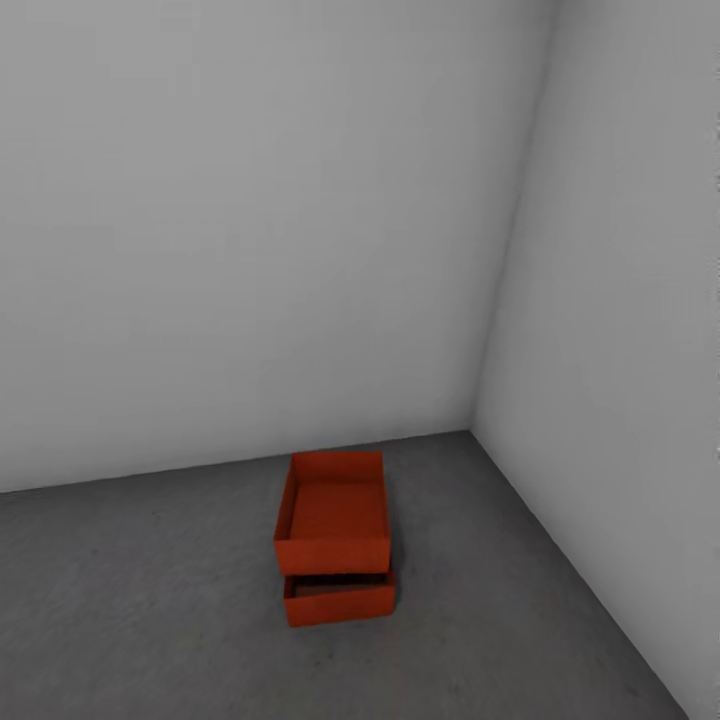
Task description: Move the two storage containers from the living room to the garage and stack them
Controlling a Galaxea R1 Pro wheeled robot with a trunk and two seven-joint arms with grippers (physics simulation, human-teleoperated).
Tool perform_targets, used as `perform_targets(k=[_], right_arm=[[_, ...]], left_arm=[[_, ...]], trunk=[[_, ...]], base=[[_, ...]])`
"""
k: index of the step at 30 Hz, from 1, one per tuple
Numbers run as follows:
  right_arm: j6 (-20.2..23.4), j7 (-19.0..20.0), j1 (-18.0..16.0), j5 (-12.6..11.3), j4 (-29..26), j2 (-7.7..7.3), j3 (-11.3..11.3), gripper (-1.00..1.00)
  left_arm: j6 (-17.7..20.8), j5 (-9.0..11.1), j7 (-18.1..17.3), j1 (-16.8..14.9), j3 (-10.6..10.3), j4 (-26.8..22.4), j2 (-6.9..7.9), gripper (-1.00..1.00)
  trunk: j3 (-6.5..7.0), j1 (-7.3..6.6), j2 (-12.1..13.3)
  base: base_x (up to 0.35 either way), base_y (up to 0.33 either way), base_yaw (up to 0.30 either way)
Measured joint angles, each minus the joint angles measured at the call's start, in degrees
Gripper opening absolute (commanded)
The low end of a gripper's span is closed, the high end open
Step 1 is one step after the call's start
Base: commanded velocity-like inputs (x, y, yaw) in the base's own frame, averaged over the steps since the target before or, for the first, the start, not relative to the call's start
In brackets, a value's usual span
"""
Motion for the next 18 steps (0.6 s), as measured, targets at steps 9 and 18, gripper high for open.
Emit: perform_targets(k=[9, 18], right_arm=[[0.0, 0.0, 0.0, 0.0, 0.0, 0.0, 0.0, 1.0], [0.0, 0.0, 0.0, 0.0, -0.01, 0.0, 0.0, 1.0]], left_arm=[[-0.01, 0.0, 0.0, 0.0, 0.02, 0.0, 0.03, 1.0], [-0.01, 0.01, 0.0, 0.0, 0.02, 0.0, 0.04, 1.0]], trunk=[[0.77, 0.0, 0.0], [1.37, 0.0, 0.0]], base=[[0.0, 0.0, -0.086], [0.0, 0.0, -0.06]])
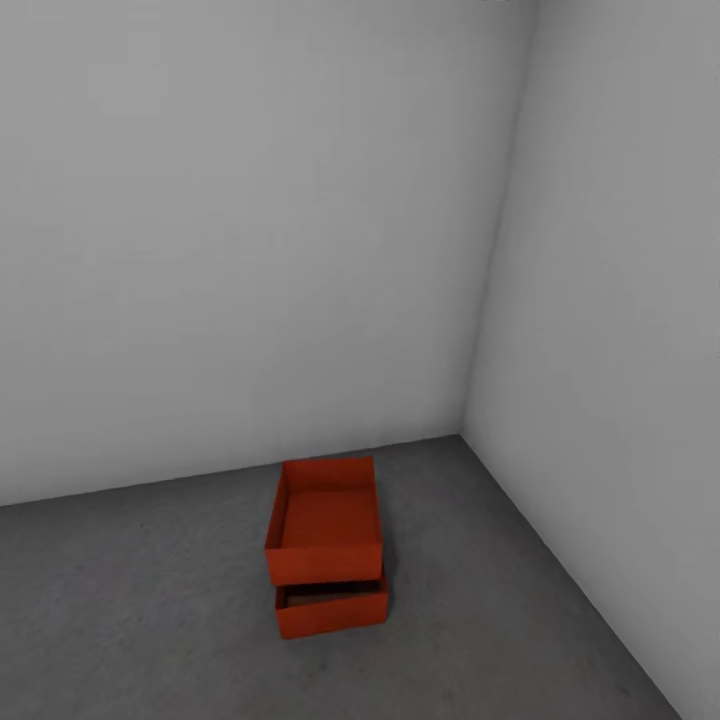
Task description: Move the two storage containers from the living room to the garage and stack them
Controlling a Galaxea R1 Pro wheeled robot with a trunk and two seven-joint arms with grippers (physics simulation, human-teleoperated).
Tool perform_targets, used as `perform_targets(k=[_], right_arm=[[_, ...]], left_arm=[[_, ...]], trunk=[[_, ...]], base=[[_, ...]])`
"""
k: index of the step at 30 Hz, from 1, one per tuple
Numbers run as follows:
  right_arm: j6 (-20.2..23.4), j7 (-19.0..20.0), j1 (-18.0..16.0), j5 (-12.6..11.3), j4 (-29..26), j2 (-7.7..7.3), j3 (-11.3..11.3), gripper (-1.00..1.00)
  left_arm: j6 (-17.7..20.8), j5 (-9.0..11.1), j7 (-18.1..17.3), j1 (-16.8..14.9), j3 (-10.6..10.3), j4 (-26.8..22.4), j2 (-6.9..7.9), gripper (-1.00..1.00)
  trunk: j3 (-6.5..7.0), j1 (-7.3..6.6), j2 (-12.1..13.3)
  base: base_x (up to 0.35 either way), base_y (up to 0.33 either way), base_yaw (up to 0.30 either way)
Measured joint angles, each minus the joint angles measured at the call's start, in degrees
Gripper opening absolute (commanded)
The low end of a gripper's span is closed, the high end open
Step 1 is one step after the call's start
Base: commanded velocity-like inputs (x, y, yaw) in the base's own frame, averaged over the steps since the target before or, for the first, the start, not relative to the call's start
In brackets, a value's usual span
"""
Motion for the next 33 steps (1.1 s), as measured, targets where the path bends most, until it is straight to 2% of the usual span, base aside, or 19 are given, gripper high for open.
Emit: perform_targets(k=[33], right_arm=[[0.13, 0.04, 0.0, 0.42, 0.06, 0.05, 0.0, 1.0]], left_arm=[[-0.05, 0.09, 0.0, 0.09, 0.0, 0.0, 0.33, 1.0]], trunk=[[1.11, 0.0, 0.0]], base=[[0.0, 0.0, -0.001]])
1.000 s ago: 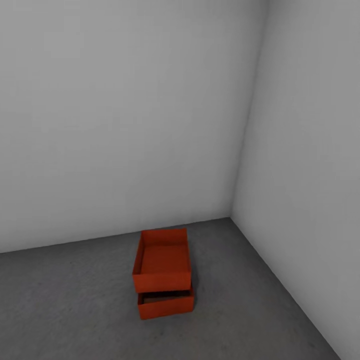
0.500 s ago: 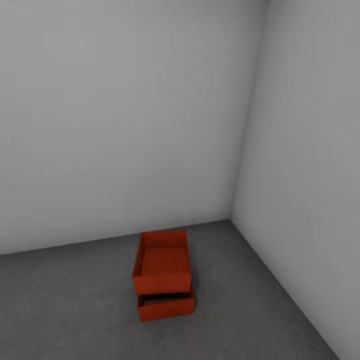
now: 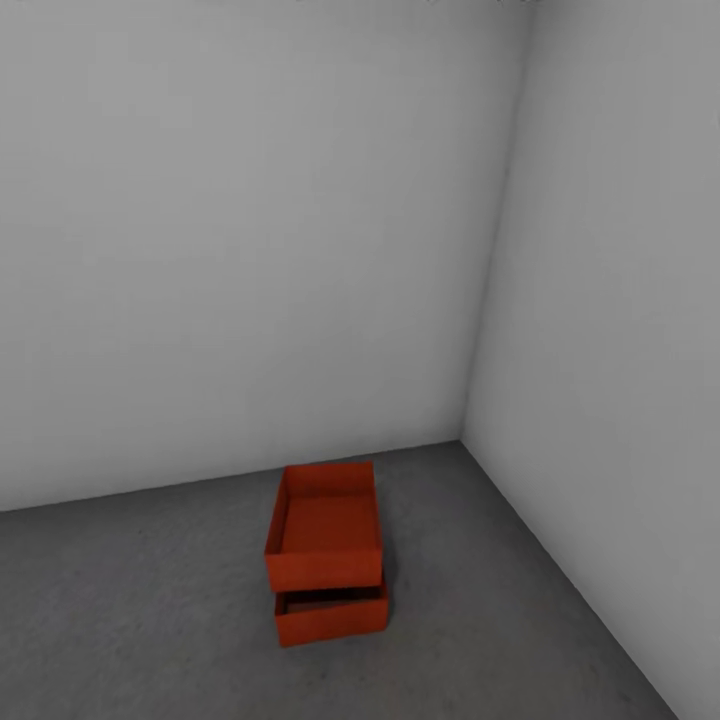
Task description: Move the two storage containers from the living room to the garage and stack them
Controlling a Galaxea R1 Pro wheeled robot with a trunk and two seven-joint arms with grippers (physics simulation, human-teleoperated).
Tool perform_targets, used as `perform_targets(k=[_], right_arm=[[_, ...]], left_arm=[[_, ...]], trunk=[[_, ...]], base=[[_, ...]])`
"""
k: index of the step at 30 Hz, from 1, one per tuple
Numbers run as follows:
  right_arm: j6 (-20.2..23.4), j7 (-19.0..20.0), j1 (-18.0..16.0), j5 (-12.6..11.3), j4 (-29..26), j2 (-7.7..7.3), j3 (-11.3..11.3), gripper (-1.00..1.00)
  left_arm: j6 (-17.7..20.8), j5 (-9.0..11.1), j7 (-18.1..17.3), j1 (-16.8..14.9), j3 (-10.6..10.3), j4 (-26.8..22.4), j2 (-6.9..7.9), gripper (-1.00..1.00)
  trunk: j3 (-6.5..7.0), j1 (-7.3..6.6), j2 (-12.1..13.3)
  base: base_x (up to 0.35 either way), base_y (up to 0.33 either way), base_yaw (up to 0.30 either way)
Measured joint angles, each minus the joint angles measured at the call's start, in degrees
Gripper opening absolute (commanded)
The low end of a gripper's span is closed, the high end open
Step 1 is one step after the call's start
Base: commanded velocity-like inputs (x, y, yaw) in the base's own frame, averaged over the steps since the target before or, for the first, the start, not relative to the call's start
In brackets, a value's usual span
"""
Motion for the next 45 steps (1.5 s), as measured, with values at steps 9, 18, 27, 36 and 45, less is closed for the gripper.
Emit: perform_targets(k=[9, 18, 27, 36, 45], right_arm=[[0.05, 1.19, 0.0, 0.1, 0.01, 0.04, 0.0, 1.0], [0.06, 1.36, 0.0, 0.1, 0.0, -0.02, 0.0, 1.0], [-0.09, 1.36, 0.0, 0.1, 0.01, -0.1, 0.0, 1.0], [-0.12, 1.37, 0.0, 0.09, -0.01, -0.14, 0.0, 1.0], [-0.11, 1.37, 0.0, 0.09, 0.0, -0.14, 0.0, 1.0]], left_arm=[[-0.01, -0.02, 0.0, 0.0, 0.0, 0.01, 0.0, 1.0], [-0.03, 0.0, 0.0, 0.0, 0.0, 0.0, 0.0, 1.0], [-0.03, 0.01, 0.0, 0.0, 0.0, 0.0, 0.0, 1.0], [-0.03, 0.01, 0.0, 0.0, 0.0, 0.0, 0.0, 1.0], [-0.02, 0.01, 0.0, 0.0, 0.0, 0.01, 0.05, 1.0]], trunk=[[0.74, 0.0, 0.0], [1.26, 0.0, 0.0], [1.29, 0.0, 0.0], [1.29, 0.0, 0.0], [1.29, 0.0, 0.0]], base=[[0.0, 0.0, 0.0], [0.0, 0.0, 0.0], [0.0, 0.0, 0.0], [0.0, 0.0, 0.0], [0.0, 0.0, 0.0]])
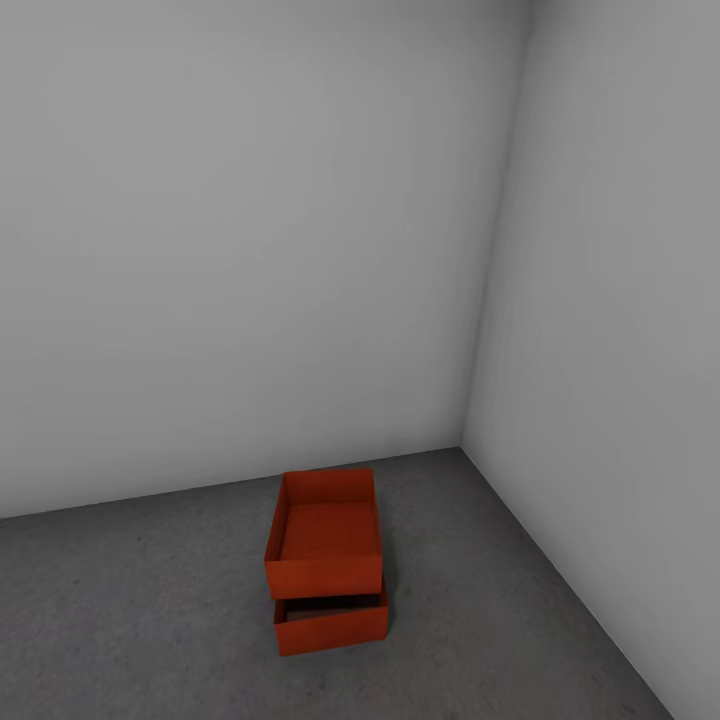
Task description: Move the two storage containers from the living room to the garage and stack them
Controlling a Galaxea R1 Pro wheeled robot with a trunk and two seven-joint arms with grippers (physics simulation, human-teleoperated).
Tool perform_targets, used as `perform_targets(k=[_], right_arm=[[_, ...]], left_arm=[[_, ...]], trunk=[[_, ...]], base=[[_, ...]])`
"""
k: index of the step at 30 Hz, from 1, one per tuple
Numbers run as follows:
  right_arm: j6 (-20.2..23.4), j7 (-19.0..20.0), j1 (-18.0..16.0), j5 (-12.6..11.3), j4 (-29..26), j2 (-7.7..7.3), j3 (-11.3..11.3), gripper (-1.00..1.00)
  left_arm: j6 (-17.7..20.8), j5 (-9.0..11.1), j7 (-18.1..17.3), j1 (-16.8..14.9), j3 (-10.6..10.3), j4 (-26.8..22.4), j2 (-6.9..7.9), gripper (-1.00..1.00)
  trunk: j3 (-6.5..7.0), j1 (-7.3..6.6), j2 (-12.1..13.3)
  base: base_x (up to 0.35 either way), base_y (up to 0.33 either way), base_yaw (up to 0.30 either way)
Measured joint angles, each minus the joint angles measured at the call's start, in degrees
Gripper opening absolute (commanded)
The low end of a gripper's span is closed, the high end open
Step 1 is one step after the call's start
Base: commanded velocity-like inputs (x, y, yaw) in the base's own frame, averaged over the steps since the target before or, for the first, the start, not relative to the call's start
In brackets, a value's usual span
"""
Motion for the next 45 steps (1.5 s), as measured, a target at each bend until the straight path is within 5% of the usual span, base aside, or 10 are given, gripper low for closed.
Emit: perform_targets(k=[45], right_arm=[[0.08, 0.55, 0.0, 0.09, -0.02, -0.02, 0.0, 1.0]], left_arm=[[-0.13, 0.02, 0.0, 1.14, 0.0, -0.01, 0.3, 1.0]], trunk=[[1.05, 0.0, 0.0]], base=[[0.0, 0.0, 0.03]])
